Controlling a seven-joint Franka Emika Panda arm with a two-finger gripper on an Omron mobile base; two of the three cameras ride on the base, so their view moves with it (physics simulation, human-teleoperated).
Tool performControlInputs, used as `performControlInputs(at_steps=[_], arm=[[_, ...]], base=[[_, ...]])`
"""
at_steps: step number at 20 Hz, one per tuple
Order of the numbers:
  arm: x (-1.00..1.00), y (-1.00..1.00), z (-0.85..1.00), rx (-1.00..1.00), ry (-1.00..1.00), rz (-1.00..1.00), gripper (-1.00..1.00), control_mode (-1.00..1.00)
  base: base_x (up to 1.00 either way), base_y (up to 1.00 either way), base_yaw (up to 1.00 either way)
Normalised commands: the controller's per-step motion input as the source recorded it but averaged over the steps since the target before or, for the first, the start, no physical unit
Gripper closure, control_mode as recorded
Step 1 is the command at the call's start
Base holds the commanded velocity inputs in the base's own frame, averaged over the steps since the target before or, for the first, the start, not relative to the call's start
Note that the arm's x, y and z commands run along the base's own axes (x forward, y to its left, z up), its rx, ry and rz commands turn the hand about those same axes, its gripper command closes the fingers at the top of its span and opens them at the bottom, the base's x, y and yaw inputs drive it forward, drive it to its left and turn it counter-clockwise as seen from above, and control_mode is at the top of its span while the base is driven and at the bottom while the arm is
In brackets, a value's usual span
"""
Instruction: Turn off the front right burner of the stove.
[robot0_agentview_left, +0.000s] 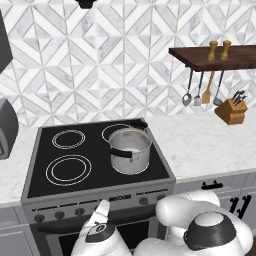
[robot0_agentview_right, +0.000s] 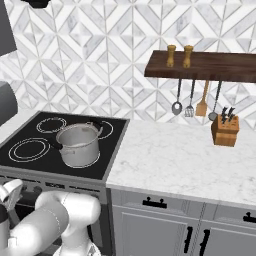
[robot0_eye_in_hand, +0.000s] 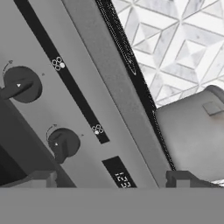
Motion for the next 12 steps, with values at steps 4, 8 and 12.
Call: performControlInputs(at_steps=[4, 8, 12], arm=[[0.24, -0.44, -0.03, 0.0, 0.01, 0.0, -1.0, -1.0], [0.27, -0.29, -0.08, 0.0, 0.0, 0.0, -1.0, -1.0], [0.2, 0.01, -0.09, 0.0, 0.0, 0.0, -1.0, -1.0]], base=[[0.0, 0.0, 0.0], [0.0, 0.0, 0.0], [0.0, 0.0, 0.0]])
